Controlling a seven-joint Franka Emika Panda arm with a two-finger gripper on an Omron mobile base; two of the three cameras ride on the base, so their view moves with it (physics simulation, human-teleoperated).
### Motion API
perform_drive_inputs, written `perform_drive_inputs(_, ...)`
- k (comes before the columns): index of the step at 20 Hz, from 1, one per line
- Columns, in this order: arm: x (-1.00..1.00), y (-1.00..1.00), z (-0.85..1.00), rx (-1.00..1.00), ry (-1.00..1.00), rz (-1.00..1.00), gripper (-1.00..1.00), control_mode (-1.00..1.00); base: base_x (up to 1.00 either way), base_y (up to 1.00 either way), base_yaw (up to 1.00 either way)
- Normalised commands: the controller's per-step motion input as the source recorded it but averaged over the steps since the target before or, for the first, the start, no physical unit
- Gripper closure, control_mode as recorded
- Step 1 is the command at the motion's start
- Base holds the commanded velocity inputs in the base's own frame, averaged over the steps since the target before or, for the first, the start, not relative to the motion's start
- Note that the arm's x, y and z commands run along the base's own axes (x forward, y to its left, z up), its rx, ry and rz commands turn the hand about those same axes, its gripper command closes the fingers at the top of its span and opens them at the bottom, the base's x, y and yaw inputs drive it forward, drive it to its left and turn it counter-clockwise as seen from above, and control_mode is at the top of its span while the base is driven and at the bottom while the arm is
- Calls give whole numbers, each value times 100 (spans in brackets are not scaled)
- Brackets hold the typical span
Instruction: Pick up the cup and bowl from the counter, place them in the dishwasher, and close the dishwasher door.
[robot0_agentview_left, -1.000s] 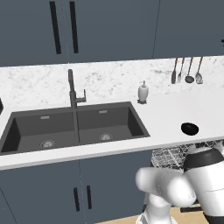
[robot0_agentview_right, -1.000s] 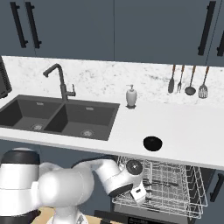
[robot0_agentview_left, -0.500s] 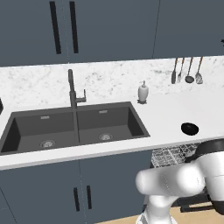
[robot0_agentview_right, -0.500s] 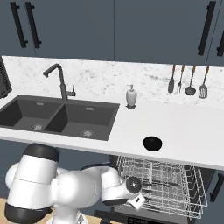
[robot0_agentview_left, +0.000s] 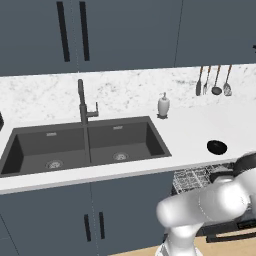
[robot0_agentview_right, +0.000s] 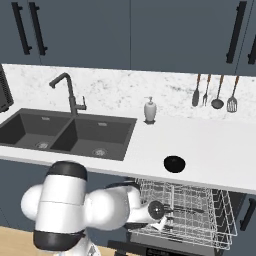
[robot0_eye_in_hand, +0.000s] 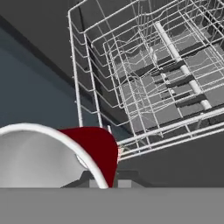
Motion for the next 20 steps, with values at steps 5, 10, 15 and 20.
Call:
perform_drive_inputs(5, 13, -13, -26, 0, -28, 18, 100, -100, 0, 0, 0)
perform_drive_inputs(10, 29, -19, -2, 0, -5, 12, 100, -100, 0, 0, 0)
perform_drive_inputs(15, 42, -9, -16, 0, 0, 6, 100, -100, 0, 0, 0)
perform_drive_inputs(20, 42, -12, -31, 0, 0, 0, 100, -100, 0, 0, 0)
